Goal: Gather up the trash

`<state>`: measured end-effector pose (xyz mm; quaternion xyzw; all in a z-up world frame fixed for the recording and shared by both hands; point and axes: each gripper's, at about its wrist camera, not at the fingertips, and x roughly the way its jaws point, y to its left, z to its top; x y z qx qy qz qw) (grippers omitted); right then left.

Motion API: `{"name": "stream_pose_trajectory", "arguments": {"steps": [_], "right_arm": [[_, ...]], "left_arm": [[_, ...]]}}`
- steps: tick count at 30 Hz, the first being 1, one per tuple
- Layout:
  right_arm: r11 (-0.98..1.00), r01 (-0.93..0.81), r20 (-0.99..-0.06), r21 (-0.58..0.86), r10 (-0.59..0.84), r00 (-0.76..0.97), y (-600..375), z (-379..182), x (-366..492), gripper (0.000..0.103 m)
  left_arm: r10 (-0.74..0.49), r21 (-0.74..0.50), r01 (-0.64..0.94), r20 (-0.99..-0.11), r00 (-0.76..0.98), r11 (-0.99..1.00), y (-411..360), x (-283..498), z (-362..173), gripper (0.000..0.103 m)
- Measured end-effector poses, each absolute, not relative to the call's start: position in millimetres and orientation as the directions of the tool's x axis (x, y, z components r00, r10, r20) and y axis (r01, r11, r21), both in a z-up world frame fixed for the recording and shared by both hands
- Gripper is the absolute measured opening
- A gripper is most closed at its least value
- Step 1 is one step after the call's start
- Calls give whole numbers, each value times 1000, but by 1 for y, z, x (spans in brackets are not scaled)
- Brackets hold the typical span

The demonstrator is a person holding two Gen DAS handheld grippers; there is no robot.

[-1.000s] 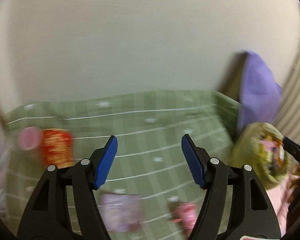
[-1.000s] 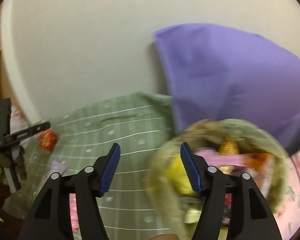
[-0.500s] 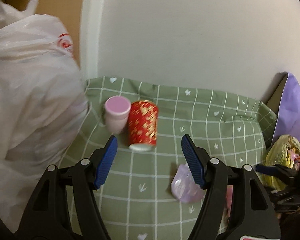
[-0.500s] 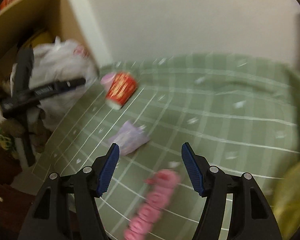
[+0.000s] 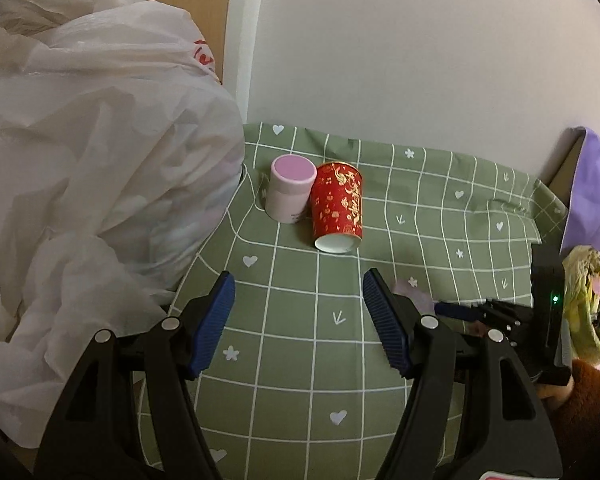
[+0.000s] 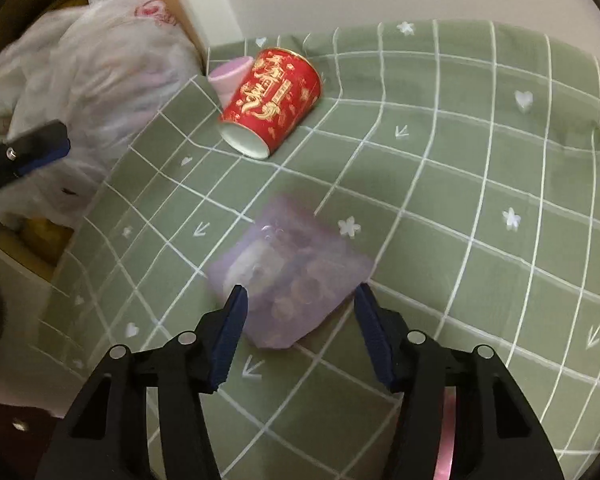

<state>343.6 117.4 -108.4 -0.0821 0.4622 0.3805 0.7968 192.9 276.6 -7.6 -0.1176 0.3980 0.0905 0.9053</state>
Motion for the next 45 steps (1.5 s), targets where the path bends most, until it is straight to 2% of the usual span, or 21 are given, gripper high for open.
{"name": "stream_pose_trajectory", "arguments": {"steps": [4,5,7,9,11,15,22,28,30,31,32,33,37,45], "right_arm": [[686,-720,-824,108,467,321,132,-109,340,48],[683,-727,-825,72,450,341,134,-109,337,40],[669,-743,-821,21,436,369,133,-110,329,29],[667,-744,-822,26,438,364,126,-110,326,21],[682,-730,-826,38,433,361,113,-110,326,7],[736,-673,-819,70,428,383,82,-104,336,4],[808,-575,-764,128,450,463,36,-76,345,4],[791,-572,-750,217,510,421,25,-75,353,5],[787,-581,-737,207,516,436,22,-74,352,10],[770,-597,-735,227,538,413,23,-76,353,24],[760,-603,-735,243,550,397,23,-77,353,42],[741,-617,-734,265,570,369,25,-78,354,45],[742,-637,-748,208,541,385,33,-77,352,45],[756,-624,-768,200,516,379,46,-89,358,45]], "left_arm": [[49,-152,-236,-736,675,960,274,192,-7,63],[47,-150,-229,-734,677,962,272,192,-7,63],[45,-136,-210,-733,679,968,267,194,-7,63],[40,-128,-195,-731,681,972,263,198,-8,63],[24,-143,-186,-728,685,972,262,203,-8,63],[-13,-196,-188,-726,687,962,264,220,-13,63],[-57,-220,-160,-740,671,962,251,249,-22,63],[-68,-205,-129,-743,666,970,241,269,-20,63],[-65,-198,-125,-741,669,972,240,276,-18,63],[-63,-193,-121,-738,672,974,239,280,-17,63],[-61,-190,-119,-736,674,974,238,281,-16,63],[-61,-187,-116,-735,676,975,238,283,-14,63],[-53,-172,-99,-710,702,980,240,285,0,63],[-21,-155,-121,-696,718,980,249,283,5,63]]}}
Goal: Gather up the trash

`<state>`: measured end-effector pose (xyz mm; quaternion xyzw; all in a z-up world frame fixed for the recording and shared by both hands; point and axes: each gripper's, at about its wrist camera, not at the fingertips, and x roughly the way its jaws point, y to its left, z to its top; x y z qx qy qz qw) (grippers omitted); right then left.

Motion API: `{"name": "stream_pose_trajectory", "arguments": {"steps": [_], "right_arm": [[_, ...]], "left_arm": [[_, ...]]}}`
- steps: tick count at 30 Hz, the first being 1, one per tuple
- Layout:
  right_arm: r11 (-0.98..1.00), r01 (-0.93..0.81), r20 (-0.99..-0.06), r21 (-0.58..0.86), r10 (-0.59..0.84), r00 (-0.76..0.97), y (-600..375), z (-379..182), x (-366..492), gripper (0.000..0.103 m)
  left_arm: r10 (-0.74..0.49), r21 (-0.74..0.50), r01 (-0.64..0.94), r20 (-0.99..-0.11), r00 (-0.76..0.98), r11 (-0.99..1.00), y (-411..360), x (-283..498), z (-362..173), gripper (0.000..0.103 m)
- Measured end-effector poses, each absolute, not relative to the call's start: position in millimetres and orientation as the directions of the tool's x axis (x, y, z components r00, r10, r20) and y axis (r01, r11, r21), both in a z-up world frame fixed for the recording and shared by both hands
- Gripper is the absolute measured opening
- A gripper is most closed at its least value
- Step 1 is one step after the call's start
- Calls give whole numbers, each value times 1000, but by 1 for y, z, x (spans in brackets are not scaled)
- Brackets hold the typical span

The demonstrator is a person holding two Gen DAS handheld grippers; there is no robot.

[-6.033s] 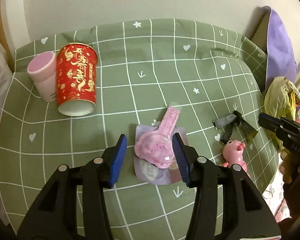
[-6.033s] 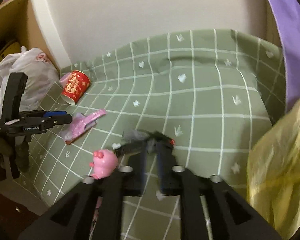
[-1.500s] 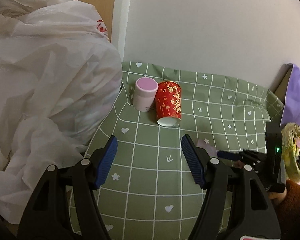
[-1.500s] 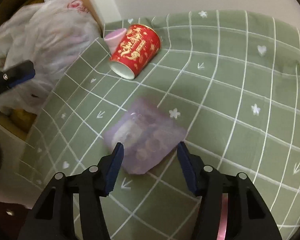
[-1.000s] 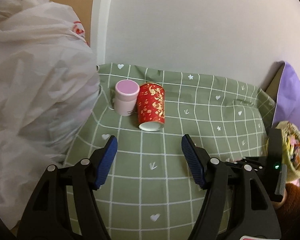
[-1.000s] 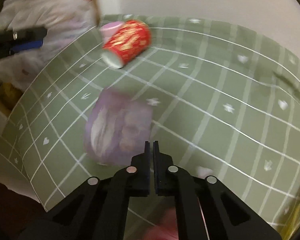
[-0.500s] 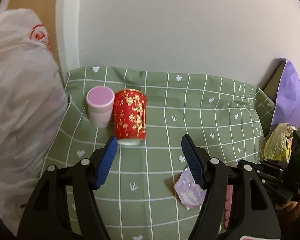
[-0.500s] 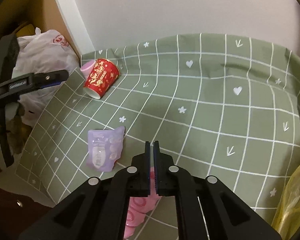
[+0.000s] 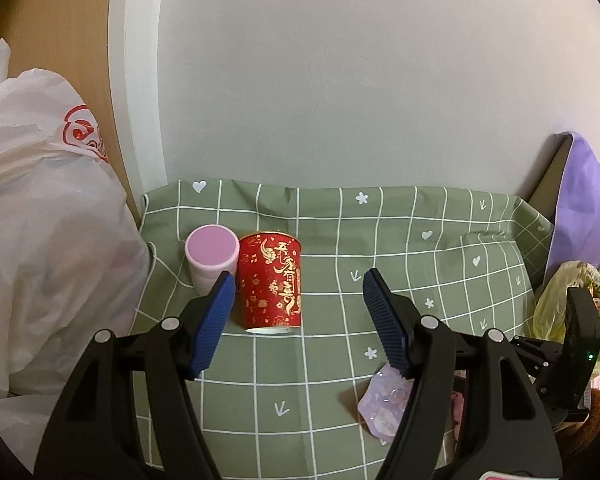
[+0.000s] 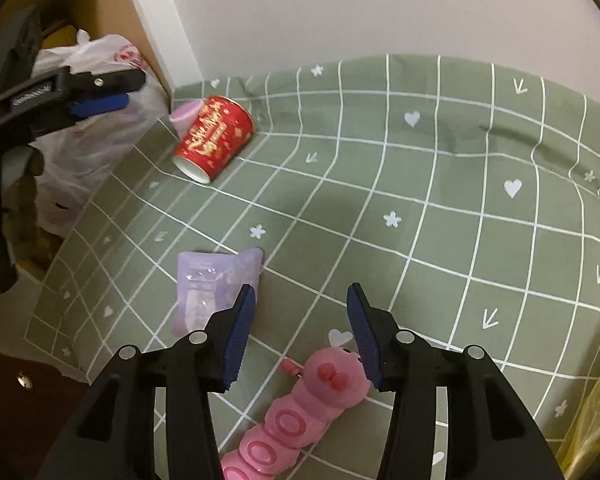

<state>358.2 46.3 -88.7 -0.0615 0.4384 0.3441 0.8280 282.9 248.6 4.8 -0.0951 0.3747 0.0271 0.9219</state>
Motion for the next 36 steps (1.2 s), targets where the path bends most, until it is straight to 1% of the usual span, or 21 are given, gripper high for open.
{"name": "stream_pose_trajectory", "arguments": {"steps": [8,15,16,17,18,19,20,23,27,30,34,36], "right_arm": [[738,-633,-779,233,531,333,59,-97,353,45],[703,-688,-814,180,500,298,95,-110,345,45],[686,-708,-820,166,495,288,102,-113,340,41],[681,-715,-822,158,492,287,105,-114,337,35],[678,-721,-821,141,487,298,107,-114,334,35],[663,-738,-820,126,488,299,112,-115,328,21],[657,-743,-817,125,493,298,113,-115,326,14],[636,-754,-794,166,540,280,110,-110,322,5],[655,-729,-758,198,574,310,96,-91,327,4],[698,-688,-728,198,575,374,74,-72,335,4],[773,-607,-701,184,536,471,40,-51,349,4],[812,-554,-684,185,511,521,15,-40,354,4]], "left_arm": [[-34,-167,-128,-726,687,978,252,279,-18,63],[-17,-190,-190,-748,664,963,267,270,-32,63],[-11,-190,-200,-751,660,961,270,269,-34,63],[-8,-191,-207,-753,658,960,271,268,-35,63],[-7,-194,-214,-756,655,957,273,269,-37,63],[-8,-202,-223,-758,652,954,276,269,-38,63],[-11,-208,-226,-758,652,952,277,269,-38,63],[-13,-214,-226,-753,658,950,279,271,-38,63],[-37,-237,-212,-744,667,948,278,275,-40,63],[-66,-246,-178,-741,668,953,272,285,-42,64],[-59,-214,-159,-751,658,964,263,309,-47,64],[-26,-173,-168,-768,640,970,258,321,-51,64]]}}
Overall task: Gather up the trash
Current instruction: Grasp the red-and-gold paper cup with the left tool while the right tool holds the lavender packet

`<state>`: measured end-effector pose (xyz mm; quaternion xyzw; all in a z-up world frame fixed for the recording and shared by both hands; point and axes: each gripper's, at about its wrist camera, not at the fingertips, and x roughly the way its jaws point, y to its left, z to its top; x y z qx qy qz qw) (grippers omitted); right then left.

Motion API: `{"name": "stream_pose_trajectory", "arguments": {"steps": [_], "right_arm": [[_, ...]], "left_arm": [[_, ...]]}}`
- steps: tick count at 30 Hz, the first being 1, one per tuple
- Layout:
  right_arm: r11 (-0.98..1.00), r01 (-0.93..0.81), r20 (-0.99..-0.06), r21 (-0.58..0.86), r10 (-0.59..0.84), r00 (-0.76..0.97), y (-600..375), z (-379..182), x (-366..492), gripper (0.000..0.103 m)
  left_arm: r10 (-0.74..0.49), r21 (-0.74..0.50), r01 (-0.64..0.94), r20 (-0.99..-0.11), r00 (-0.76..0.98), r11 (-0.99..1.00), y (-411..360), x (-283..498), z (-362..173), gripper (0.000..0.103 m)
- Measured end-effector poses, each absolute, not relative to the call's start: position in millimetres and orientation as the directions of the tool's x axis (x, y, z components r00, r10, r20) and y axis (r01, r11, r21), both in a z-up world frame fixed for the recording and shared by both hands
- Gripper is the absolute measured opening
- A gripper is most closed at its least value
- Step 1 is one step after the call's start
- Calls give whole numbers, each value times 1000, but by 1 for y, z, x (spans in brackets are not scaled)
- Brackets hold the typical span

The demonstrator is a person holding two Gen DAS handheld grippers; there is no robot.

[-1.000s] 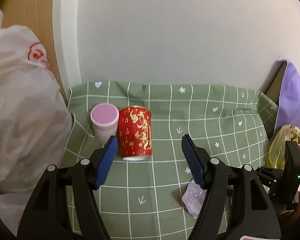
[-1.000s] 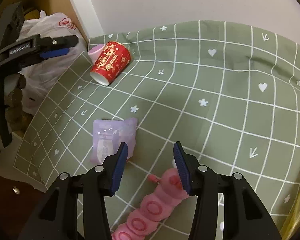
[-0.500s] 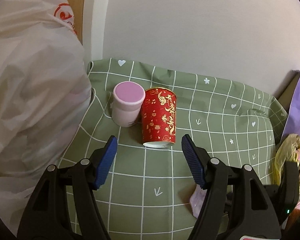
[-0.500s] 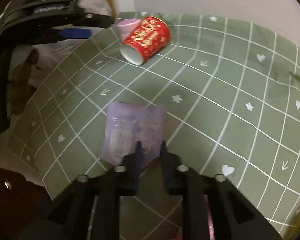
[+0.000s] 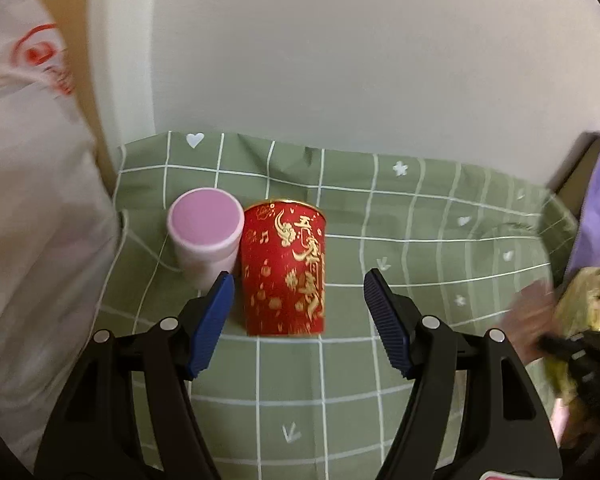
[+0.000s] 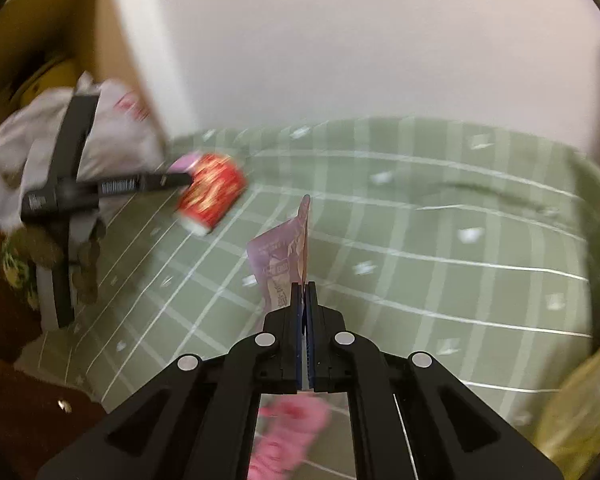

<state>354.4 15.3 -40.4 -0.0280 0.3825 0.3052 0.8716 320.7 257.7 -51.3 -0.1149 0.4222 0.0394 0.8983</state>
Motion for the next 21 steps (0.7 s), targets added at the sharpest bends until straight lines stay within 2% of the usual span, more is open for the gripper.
{"name": "stream_pose_trajectory", "arguments": {"steps": [5,7,9,11,12,13,15,18,20,21], "right_arm": [[866,-462,-657,193,464,594,-30,-27,356,4],[878,-436,-655,196,449,608,-43,-24,357,4],[892,-403,-650,206,432,625,-56,-22,355,4],[902,-374,-644,215,419,640,-68,-19,351,4],[904,-369,-643,217,416,643,-71,-18,349,4],[907,-360,-641,219,412,648,-73,-18,346,4],[913,-340,-633,224,401,662,-80,-16,341,4],[920,-321,-631,227,390,671,-89,-15,332,4],[922,-315,-627,225,385,678,-94,-14,324,4],[924,-311,-627,222,380,680,-96,-15,320,4]], "left_arm": [[46,-74,-172,-795,605,982,241,334,-66,63],[60,-52,-170,-803,593,984,237,336,-70,45],[48,-62,-165,-804,593,984,235,337,-69,41],[38,-70,-155,-797,603,985,233,336,-64,32],[46,-57,-148,-791,610,987,230,334,-61,19],[48,-49,-140,-786,616,989,228,332,-57,9],[34,-54,-121,-780,625,991,222,332,-51,9],[9,-68,-95,-767,642,993,217,328,-45,11],[-18,-112,-103,-755,656,988,221,327,-47,42],[-33,-138,-108,-749,661,984,224,325,-49,64]]}}
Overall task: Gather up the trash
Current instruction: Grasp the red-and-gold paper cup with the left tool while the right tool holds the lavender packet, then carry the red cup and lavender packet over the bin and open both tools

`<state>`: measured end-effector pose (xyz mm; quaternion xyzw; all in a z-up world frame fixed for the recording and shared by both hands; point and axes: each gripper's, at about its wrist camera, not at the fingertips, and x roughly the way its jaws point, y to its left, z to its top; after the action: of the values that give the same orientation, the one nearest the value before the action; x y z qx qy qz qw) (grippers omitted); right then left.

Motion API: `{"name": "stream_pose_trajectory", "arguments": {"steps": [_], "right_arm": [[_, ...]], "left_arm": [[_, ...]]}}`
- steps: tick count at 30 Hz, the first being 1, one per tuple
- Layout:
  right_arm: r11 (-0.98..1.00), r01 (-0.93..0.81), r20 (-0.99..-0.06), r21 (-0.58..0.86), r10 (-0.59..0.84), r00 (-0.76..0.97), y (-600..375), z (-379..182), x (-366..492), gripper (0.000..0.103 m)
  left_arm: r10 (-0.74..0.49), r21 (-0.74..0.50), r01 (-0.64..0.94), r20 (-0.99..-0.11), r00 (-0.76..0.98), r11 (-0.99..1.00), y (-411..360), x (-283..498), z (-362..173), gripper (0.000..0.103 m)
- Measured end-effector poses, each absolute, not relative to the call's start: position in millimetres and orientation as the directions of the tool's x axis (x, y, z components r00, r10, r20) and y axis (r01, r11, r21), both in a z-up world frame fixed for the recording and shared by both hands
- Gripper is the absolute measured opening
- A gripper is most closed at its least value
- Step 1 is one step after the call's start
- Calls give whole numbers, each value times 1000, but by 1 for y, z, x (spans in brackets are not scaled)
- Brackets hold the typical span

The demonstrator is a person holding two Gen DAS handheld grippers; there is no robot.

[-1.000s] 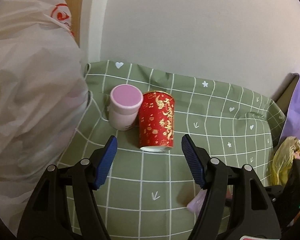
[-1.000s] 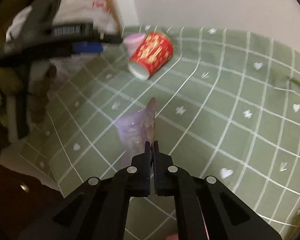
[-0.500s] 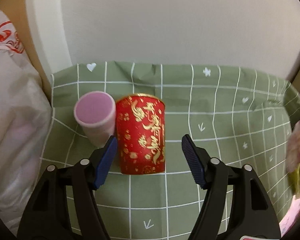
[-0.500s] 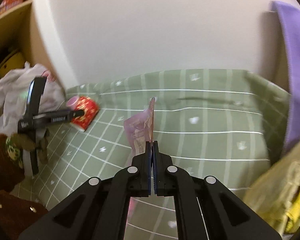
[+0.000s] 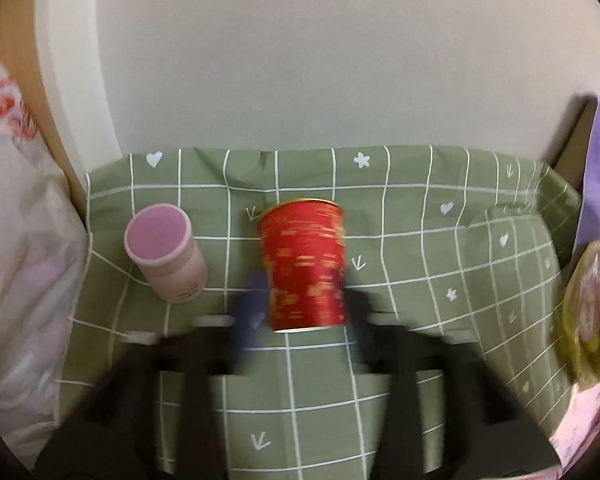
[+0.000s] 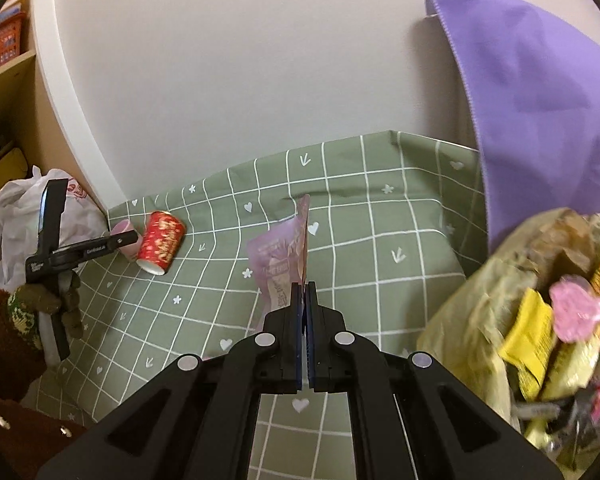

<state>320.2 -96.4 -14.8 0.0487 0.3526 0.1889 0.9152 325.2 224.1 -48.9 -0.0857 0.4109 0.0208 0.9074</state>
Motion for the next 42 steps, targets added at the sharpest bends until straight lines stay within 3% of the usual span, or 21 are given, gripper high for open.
{"name": "stream_pose_trajectory", "arguments": {"steps": [11,12,13,19,25,30,35,42], "right_arm": [[942,-245,-669,227,334,663,-110,-24,294,4],[945,-239,-671,224,327,665,-112,-23,290,4],[949,-228,-671,220,317,670,-115,-22,286,4],[966,-187,-625,177,257,737,-133,4,262,4],[985,-121,-561,126,171,810,-163,39,245,4],[993,38,-538,113,30,842,-217,54,234,4],[983,149,-587,109,-57,808,-262,41,235,4],[984,159,-663,77,-69,746,-285,3,251,4]], "left_arm": [[-168,-221,-22,-801,574,975,194,361,-87,66],[-163,-207,-13,-805,571,978,189,364,-88,64],[-158,-196,-5,-803,575,981,185,367,-88,52],[-212,-243,43,-732,647,969,169,362,-51,51],[-403,-281,289,-608,685,915,95,356,25,52],[-646,-300,591,-530,549,749,7,345,70,53],[-769,-354,750,-561,308,559,-81,345,65,53],[-706,-383,773,-699,116,506,-183,366,6,52]]}}
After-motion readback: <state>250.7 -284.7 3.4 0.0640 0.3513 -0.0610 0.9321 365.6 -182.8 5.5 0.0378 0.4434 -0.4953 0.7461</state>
